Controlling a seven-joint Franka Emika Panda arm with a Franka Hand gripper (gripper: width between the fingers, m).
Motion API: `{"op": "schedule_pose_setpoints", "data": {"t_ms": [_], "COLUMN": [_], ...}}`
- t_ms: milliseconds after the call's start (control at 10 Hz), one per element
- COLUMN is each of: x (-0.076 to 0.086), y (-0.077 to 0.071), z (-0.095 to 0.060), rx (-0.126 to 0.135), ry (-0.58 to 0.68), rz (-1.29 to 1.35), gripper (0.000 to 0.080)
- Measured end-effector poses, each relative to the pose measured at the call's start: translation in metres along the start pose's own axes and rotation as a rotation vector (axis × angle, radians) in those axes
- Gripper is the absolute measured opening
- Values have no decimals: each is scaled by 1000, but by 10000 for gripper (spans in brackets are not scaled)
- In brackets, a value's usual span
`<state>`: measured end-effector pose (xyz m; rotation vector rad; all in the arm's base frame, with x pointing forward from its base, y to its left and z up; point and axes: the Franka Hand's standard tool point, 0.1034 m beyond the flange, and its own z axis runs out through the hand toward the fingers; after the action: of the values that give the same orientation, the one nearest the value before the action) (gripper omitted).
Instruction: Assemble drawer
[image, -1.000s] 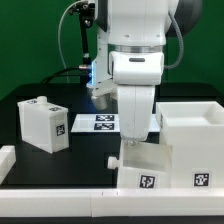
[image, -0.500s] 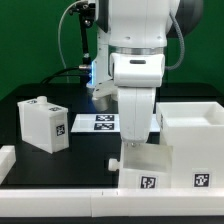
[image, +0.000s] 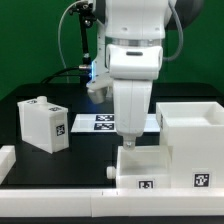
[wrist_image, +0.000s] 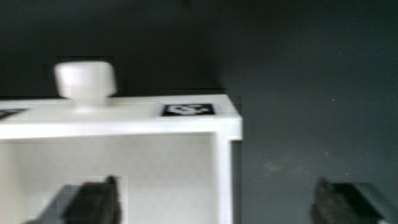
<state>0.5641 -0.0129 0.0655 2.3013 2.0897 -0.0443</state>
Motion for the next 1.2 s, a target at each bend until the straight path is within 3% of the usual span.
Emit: {"op": "schedule_pose_setpoints", "data": {"t_ms": [200,300,600,800,1000,1200], "x": [-31,-40,-46,-39,-20,7], "y": [8,9,3,-1,-7,-13], "z": [2,11,37,42,41,40], "rx": [13,23,57,67,68,53], "ry": [-12,-12,-9,-8,-5,6], "rz": [-4,9,21,43,82,113], "gripper": [642,642,649,649,649,649]}}
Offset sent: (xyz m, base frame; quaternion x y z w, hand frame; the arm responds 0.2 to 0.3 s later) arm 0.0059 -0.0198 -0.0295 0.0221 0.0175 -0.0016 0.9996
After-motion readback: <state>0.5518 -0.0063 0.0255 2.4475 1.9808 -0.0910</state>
